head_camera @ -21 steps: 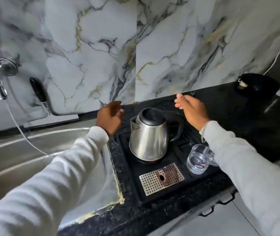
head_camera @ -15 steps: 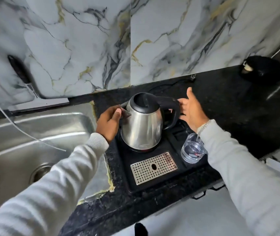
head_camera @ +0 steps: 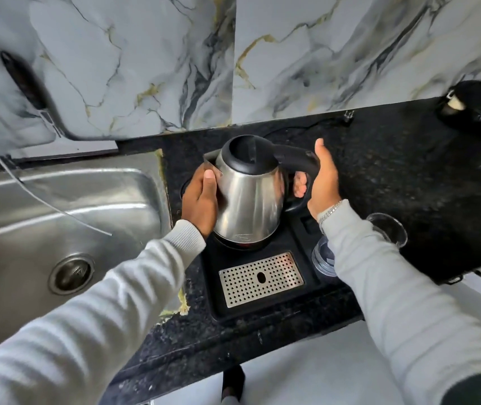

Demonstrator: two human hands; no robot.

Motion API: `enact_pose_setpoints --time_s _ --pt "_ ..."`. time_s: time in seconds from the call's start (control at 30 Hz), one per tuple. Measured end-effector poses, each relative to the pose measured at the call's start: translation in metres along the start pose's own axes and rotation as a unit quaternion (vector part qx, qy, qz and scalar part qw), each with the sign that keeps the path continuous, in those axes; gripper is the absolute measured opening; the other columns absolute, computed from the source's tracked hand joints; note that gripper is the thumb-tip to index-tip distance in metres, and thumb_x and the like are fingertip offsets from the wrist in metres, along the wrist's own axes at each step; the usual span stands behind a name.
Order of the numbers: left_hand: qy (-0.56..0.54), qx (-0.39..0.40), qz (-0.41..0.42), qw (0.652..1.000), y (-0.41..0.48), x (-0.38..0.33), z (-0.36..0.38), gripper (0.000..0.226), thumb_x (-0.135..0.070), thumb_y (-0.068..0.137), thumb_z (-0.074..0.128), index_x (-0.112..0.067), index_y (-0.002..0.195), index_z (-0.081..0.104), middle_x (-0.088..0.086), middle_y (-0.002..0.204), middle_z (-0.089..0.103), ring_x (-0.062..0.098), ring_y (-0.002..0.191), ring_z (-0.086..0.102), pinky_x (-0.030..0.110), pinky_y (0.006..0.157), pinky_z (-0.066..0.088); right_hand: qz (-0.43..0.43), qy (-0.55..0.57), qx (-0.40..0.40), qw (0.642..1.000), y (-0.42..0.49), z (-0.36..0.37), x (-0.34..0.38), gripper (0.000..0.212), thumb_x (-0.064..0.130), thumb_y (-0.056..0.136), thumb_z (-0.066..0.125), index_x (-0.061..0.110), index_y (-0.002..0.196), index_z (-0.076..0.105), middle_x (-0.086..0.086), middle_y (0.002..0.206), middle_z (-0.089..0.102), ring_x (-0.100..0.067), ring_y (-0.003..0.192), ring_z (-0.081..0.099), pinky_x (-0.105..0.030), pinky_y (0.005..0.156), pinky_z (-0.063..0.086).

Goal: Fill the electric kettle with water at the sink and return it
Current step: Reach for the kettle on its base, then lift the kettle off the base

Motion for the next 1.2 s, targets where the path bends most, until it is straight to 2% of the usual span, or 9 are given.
enact_pose_setpoints --time_s 0.17,0.27,0.37,0.47,0.6,0.83,1.0,1.1,1.2 --pt "0.005 0.031 0.05 0.998 0.022 -0.038 -0.028 0.026 -0.028 0.093 0.038 -0.031 0.071 0.052 -0.015 0.067 0.05 0.003 0.07 0.044 0.028 0.074 0.036 -0.044 0.034 -0.015 0.998 -0.003 0.026 0.029 0.065 0.059 0.091 0.039 0.018 0.041 0.044 -0.001 0.033 0.034 -0.02 0.032 0.025 -0.031 0.036 0.018" --pt "0.014 -0.013 0.079 0.997 0.031 -0.065 -0.057 0.028 -0.025 0.09 0.041 -0.015 0.109 0.06 -0.006 0.105 0.064 0.011 0.103 0.058 0.033 0.097 0.042 -0.058 0.04 -0.022 0.997 -0.007 0.057 0.039 0.064 0.058 0.09 0.041 0.018 0.041 0.039 -0.001 0.033 0.033 -0.019 0.033 0.025 -0.031 0.037 0.017" --pt "0.11 -0.083 0.165 0.977 0.022 -0.09 -0.086 0.044 -0.028 0.092 0.043 -0.015 0.134 0.045 0.003 0.136 0.055 0.015 0.128 0.049 0.032 0.11 0.038 -0.073 0.047 -0.017 0.996 -0.013 0.09 0.033 0.057 0.054 0.09 0.044 0.017 0.047 0.041 0.001 0.035 0.035 -0.017 0.033 0.026 -0.032 0.039 0.016" --pt "0.213 -0.097 0.214 0.948 0.014 -0.106 -0.118 0.039 -0.028 0.093 0.041 -0.007 0.122 0.056 0.015 0.144 0.047 0.028 0.135 0.043 0.043 0.112 0.035 -0.07 0.043 0.0 0.997 -0.02 0.136 0.022 0.055 0.052 0.091 0.045 0.016 0.049 0.043 0.001 0.034 0.036 -0.016 0.032 0.028 -0.03 0.038 0.017" --pt "0.333 -0.136 0.203 0.911 0.006 -0.093 -0.163 0.05 -0.042 0.088 0.035 -0.008 0.095 0.072 0.02 0.137 0.055 0.039 0.131 0.047 0.051 0.109 0.036 -0.05 0.033 0.001 0.998 -0.032 0.193 -0.001 0.05 0.045 0.092 0.05 0.012 0.055 0.043 -0.001 0.035 0.037 -0.015 0.029 0.029 -0.026 0.034 0.018" --pt "0.312 -0.238 0.14 0.909 -0.008 -0.069 -0.233 0.028 -0.029 0.076 0.062 -0.005 0.088 0.069 0.017 0.14 0.053 0.042 0.136 0.039 0.063 0.111 0.027 -0.016 0.062 -0.001 0.998 -0.055 0.285 -0.054 0.042 0.034 0.09 0.057 0.01 0.057 0.046 0.0 0.041 0.039 -0.011 0.03 0.034 -0.019 0.033 0.023" --pt "0.347 -0.192 0.265 0.879 0.0 -0.079 -0.268 0.017 -0.006 0.076 0.06 -0.004 0.09 0.069 0.026 0.142 0.046 0.046 0.14 0.029 0.061 0.112 0.032 -0.051 0.051 0.027 0.997 -0.063 0.335 -0.078 0.035 0.026 0.089 0.06 0.016 0.055 0.059 0.001 0.05 0.051 -0.011 0.043 0.045 -0.021 0.043 0.033" --pt "0.402 -0.107 0.348 0.84 0.0 -0.088 -0.249 0.036 -0.016 0.088 0.039 -0.003 0.108 0.066 0.025 0.147 0.04 0.044 0.145 0.021 0.054 0.117 0.027 -0.009 0.067 0.053 0.996 -0.064 0.351 -0.101 0.046 0.03 0.09 0.057 0.014 0.049 0.067 0.0 0.053 0.059 -0.012 0.048 0.052 -0.024 0.047 0.039" --pt "0.329 -0.066 0.331 0.882 0.016 -0.099 -0.268 0.051 -0.009 0.084 0.034 -0.008 0.133 0.048 0.016 0.156 0.028 0.026 0.149 0.017 0.047 0.121 0.022 0.027 0.062 0.057 0.996 -0.058 0.385 -0.104 0.05 0.035 0.093 0.051 0.013 0.049 0.058 -0.006 0.049 0.055 -0.017 0.043 0.05 -0.029 0.046 0.038"
Point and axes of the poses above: each hand's wrist, its own y-axis towards the middle knuckle, its own z-axis out of the palm, x = y × z, the point moved 4 cm from there along y, towards the middle knuckle
